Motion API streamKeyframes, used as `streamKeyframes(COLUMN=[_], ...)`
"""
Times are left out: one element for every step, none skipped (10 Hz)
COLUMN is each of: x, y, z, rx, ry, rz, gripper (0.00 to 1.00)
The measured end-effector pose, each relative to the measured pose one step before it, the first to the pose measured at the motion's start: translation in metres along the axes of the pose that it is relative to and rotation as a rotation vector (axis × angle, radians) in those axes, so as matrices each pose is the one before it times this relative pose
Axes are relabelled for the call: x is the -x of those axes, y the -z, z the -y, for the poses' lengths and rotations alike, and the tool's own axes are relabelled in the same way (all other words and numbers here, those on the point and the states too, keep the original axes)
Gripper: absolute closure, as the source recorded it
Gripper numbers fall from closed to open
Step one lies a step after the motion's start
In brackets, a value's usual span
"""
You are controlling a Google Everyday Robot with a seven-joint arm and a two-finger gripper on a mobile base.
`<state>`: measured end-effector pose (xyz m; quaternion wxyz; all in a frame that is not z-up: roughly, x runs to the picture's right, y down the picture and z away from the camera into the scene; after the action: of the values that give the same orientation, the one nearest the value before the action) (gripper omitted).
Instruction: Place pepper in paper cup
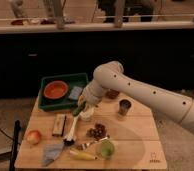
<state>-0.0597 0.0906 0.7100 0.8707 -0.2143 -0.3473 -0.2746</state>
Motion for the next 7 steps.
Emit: streamKeyframes(x=[0.00367,0.00221,0.00279,0.00097,-0.00005,-0.00143,-0.00075], y=[-0.00033,-0.00070,-0.00173,-0.00190,-0.00121,-0.00134,-0.00105], z=[0.00366,0.00214,0.00282,0.00132,0.00081,0.00129,0.00078], rx=[-0.01413,-0.01090,-0.01270,-0.01235,-0.01051,-0.01887,-0.00834], ry=[0.00170,-0.00127,-0.00536,-0.01070,-0.01212,-0.02773,-0.01364], rz=[0.03124,0.02669,0.04094,0.03750,0.02620,0.04309,0.01814], gripper=[0.99,0.99,0.99,0.99,0.99,0.99,0.99])
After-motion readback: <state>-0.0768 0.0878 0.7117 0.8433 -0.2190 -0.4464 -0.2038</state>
